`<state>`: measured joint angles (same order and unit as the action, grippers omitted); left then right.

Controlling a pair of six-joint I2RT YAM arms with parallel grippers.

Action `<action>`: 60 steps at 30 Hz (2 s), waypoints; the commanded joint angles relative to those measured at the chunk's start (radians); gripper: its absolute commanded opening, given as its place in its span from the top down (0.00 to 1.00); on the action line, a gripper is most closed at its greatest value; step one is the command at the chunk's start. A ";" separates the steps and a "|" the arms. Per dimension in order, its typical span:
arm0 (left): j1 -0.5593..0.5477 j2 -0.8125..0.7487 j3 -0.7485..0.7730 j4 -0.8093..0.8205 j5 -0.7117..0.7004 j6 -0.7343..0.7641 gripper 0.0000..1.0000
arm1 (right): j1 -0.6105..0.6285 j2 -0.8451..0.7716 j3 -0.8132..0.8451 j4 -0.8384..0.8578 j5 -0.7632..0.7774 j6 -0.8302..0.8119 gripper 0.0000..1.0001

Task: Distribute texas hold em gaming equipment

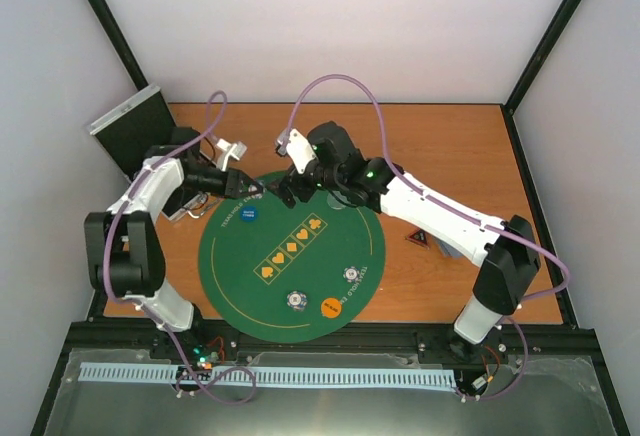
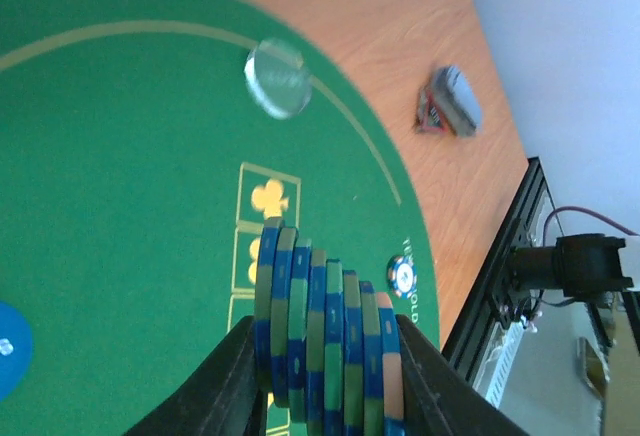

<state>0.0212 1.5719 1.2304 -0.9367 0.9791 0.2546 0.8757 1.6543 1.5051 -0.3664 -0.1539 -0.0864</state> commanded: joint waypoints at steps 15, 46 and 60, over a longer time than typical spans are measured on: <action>-0.127 0.309 0.066 0.119 -0.265 0.023 0.99 | -0.009 -0.076 -0.166 -0.111 0.054 -0.030 0.00; -0.086 0.572 0.221 0.152 -0.403 0.028 0.51 | -0.011 -0.092 -0.199 -0.126 -0.008 -0.021 0.00; -0.087 0.448 0.228 0.243 -0.491 0.073 0.14 | -0.011 -0.080 -0.191 -0.136 -0.042 -0.024 0.00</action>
<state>-0.0841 2.0697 1.4376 -0.7723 0.6064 0.2790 0.8692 1.5898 1.3083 -0.4919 -0.1761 -0.1078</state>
